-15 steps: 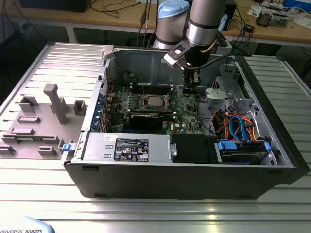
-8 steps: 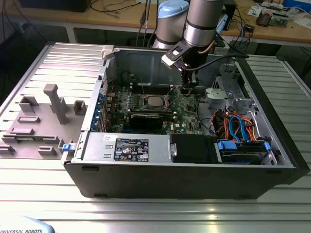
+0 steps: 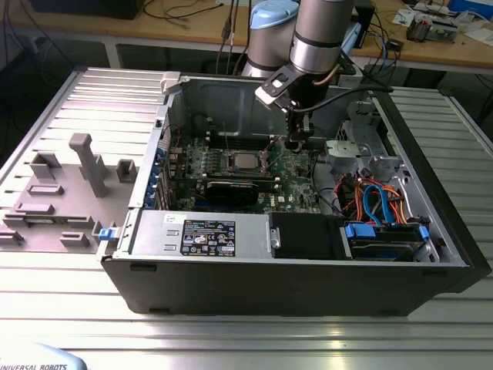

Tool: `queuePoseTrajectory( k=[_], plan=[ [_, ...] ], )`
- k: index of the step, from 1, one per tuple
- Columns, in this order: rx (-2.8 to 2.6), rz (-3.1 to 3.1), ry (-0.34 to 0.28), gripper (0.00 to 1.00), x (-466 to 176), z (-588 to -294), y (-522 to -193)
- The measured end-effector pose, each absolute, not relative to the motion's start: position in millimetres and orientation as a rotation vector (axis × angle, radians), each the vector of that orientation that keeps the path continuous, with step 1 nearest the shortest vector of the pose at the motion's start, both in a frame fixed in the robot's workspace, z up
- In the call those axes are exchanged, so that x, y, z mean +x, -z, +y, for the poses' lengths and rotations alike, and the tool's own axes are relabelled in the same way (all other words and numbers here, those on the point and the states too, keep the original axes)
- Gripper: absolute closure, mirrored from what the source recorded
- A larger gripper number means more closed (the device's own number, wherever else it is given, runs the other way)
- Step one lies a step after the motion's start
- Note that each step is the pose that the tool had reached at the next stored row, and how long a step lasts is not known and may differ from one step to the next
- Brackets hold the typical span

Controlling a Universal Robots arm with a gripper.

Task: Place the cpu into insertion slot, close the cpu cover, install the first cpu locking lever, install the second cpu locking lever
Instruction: 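Close the cpu cover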

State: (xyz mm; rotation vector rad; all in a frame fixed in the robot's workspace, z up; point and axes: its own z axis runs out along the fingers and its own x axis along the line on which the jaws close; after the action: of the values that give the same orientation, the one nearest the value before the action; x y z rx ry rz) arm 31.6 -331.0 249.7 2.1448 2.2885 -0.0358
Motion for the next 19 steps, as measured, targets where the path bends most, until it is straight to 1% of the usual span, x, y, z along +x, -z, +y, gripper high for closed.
queuePoseTrajectory(
  k=[19],
  plan=[
    [2.145,2.289,0.036,0.89,27.6,-330.9,-249.7]
  ],
)
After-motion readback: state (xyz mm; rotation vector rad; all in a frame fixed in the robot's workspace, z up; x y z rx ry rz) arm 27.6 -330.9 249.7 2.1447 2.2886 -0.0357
